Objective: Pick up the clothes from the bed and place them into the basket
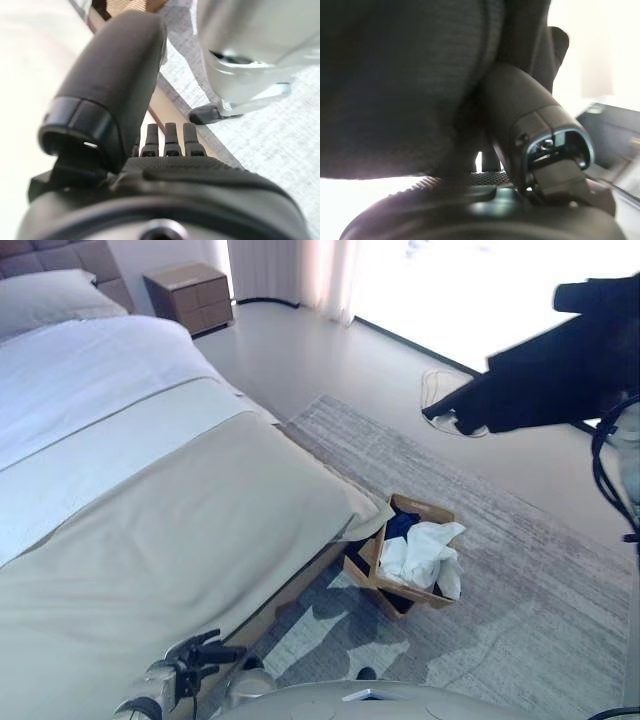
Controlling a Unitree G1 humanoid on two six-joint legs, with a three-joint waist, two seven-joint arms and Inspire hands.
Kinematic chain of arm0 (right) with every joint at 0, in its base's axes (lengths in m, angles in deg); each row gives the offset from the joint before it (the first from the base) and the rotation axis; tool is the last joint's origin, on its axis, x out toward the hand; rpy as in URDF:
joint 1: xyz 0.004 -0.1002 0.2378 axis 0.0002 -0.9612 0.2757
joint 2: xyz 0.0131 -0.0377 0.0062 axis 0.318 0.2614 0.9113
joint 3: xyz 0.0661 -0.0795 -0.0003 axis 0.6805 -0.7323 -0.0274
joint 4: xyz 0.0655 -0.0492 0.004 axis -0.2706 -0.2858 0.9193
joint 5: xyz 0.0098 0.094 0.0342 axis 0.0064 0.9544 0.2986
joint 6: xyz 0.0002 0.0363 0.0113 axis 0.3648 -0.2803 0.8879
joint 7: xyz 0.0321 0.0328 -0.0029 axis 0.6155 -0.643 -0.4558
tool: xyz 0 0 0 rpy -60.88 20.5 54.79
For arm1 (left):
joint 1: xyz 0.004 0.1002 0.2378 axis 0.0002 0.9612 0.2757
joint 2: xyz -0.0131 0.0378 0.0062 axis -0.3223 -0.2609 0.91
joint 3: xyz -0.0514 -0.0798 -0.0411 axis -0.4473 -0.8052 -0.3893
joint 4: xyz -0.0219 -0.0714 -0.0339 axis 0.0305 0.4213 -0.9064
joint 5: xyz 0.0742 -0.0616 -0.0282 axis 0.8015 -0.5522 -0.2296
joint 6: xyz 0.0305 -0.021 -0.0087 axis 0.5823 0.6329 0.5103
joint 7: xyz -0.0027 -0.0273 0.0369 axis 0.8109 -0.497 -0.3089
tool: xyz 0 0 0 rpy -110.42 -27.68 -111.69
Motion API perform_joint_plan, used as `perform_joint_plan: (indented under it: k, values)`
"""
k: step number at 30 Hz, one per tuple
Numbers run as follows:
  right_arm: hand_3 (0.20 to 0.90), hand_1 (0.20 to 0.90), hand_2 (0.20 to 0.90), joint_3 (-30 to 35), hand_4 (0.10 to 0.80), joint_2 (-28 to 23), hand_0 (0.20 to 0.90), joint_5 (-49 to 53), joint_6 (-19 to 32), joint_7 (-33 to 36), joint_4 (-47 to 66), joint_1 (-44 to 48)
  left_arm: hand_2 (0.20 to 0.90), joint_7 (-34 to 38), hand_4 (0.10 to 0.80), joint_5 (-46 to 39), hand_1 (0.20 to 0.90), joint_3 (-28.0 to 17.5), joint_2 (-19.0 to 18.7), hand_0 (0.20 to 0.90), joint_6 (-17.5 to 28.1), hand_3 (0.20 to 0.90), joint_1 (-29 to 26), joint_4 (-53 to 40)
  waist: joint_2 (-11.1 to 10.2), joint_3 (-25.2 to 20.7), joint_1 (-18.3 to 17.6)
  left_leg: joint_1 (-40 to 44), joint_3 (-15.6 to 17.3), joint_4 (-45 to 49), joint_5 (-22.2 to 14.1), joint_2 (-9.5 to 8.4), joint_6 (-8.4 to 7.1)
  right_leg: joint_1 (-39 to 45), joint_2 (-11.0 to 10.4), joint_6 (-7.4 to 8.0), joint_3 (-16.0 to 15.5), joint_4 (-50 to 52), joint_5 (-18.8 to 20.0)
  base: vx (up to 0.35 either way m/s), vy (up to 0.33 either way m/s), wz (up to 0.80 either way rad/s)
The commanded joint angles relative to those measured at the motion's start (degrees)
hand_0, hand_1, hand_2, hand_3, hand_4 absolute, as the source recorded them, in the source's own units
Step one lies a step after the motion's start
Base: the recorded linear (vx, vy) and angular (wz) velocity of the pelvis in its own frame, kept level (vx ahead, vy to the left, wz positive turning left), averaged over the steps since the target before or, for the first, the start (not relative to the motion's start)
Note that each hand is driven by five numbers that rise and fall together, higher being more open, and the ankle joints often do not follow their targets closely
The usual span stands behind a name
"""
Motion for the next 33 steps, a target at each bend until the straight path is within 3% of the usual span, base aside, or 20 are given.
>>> perform_joint_plan:
  k: [1, 2, 5, 6, 7, 14, 17, 19, 21, 27, 33]
  values:
    - [0.200, 0.300, 0.300, 4.39, 0.100, 0.35, 0.300, 27.92, 7.67, -0.29, 3.63, 3.59, 0.900, -1.56, 0.800, 0.48, 0.900, 2.88, -0.91, 0.900, 0.77, 0.900, -2.61, 1.44, -0.09, -3.65, 1.62, 1.77, -0.79, 0.54, -7.58, -2.16, 2.75, 0.37, 1.35, 0.70, -2.02, 5.02, -7.34, 0.033, -0.063, -0.11]
    - [0.200, 0.300, 0.300, 5.09, 0.100, 1.83, 0.300, 30.66, 8.47, -1.07, 3.47, 3.41, 0.900, -1.68, 0.800, 0.43, 0.900, 3.02, -0.81, 0.900, 0.90, 0.900, -2.78, 1.67, -0.06, -3.64, 1.55, 1.87, -0.84, 0.48, -7.58, -2.14, 2.66, 0.47, 1.43, 0.57, -2.04, 4.97, -7.42, 0.040, -0.072, -0.13]
    - [0.200, 0.300, 0.300, 7.91, 0.100, 9.43, 0.300, 54.67, 14.23, -5.79, 1.15, 3.52, 0.900, -2.51, 0.800, 0.05, 0.900, 4.68, -0.21, 0.900, 2.33, 0.900, -3.44, 3.09, 0.18, -3.54, 1.56, 2.27, -1.13, 0.21, -7.36, -1.92, 2.01, 1.19, 1.79, -0.01, -2.39, 4.37, -7.54, 0.047, -0.068, -0.15]
    - [0.200, 0.300, 0.300, 9.20, 0.100, 13.71, 0.300, 70.65, 17.96, -8.84, -0.61, 3.92, 0.900, -2.90, 0.800, -0.68, 0.900, 6.06, -0.05, 0.900, 3.24, 0.900, -3.53, 3.72, 0.34, -3.57, 1.81, 2.33, -1.26, 0.00, -7.11, -1.80, 1.65, 1.62, 2.06, -0.29, -2.73, 3.89, -7.56, 0.055, -0.085, -0.02]
    - [0.200, 0.300, 0.300, 10.24, 0.100, 16.00, 0.300, 75.60, 19.67, -9.13, -1.30, 4.03, 0.900, -3.13, 0.800, -0.79, 0.900, 6.67, -0.01, 0.900, 3.59, 0.900, -3.60, 3.97, 0.41, -3.66, 1.93, 2.31, -1.23, -0.10, -7.04, -1.65, 1.40, 1.76, 2.15, -0.32, -2.98, 3.73, -7.59, 0.043, -0.069, -0.01]
    - [0.200, 0.300, 0.300, 13.39, 0.100, 22.14, 0.300, 87.23, 23.63, -9.22, -3.48, 3.82, 0.900, -3.62, 0.800, -0.91, 0.900, 8.73, 0.12, 0.900, 4.85, 0.900, -2.96, 5.02, 1.14, -4.22, 2.63, 1.82, -1.76, -0.35, -6.04, -0.80, 0.28, 2.00, 2.63, -0.69, -4.21, 3.46, -7.91, 0.026, -0.060, 0.16]
    - [0.200, 0.300, 0.300, 13.11, 0.100, 21.92, 0.300, 73.02, 23.37, -5.22, -3.74, 3.16, 0.900, -3.18, 0.800, -0.62, 0.900, 8.76, 0.15, 0.900, 4.57, 0.900, -2.80, 5.07, 1.30, -4.05, 2.60, 1.38, -2.08, 0.05, -5.87, -0.57, 0.09, 1.73, 2.75, -0.95, -4.19, 3.85, -8.15, 0.002, -0.063, 0.16]
    - [0.200, 0.300, 0.300, 11.73, 0.100, 19.36, 0.300, 53.51, 19.86, -1.58, -5.37, 3.06, 0.900, -3.01, 0.800, -0.74, 0.900, 8.45, -0.14, 0.900, 3.90, 0.900, -2.83, 4.85, 1.43, -3.75, 2.39, 1.09, -2.22, 0.45, -5.77, -0.50, 0.00, 1.43, 2.80, -1.18, -4.13, 4.16, -8.28, -0.007, -0.058, 0.12]
    - [0.200, 0.300, 0.300, 8.97, 0.100, 12.84, 0.300, 34.70, 15.69, -0.92, -9.89, 3.11, 0.900, -3.05, 0.800, -1.21, 0.900, 7.57, -0.51, 0.900, 2.90, 0.900, -2.76, 3.94, 1.65, -3.23, 2.03, 0.67, -2.52, 0.73, -5.50, -0.53, -0.02, 0.90, 2.81, -1.36, -3.85, 4.46, -8.37, -0.024, -0.053, -0.01]
    - [0.200, 0.300, 0.300, 2.70, 0.100, 3.64, 0.300, 6.28, 10.21, -0.65, -9.42, 1.79, 0.900, -2.79, 0.800, -1.23, 0.900, 6.21, -0.59, 0.900, 1.91, 0.900, -2.70, 1.48, 2.07, -1.82, 1.69, -0.46, -3.29, 1.11, -4.89, -0.44, -0.22, 0.12, 2.78, -1.58, -3.69, 4.77, -8.56, -0.035, -0.053, -0.04]
    - [0.200, 0.300, 0.300, -1.27, 0.100, 0.25, 0.300, -13.96, 6.92, 2.09, -6.68, 0.52, 0.900, -3.13, 0.800, -1.08, 0.900, 5.61, -0.48, 0.900, 1.56, 0.900, -2.77, -1.00, 3.01, -0.03, 1.88, -2.06, -4.50, 1.78, -4.60, -0.54, -0.39, -0.80, 2.59, -1.69, -3.66, 4.67, -8.52, -0.033, -0.066, -0.04]
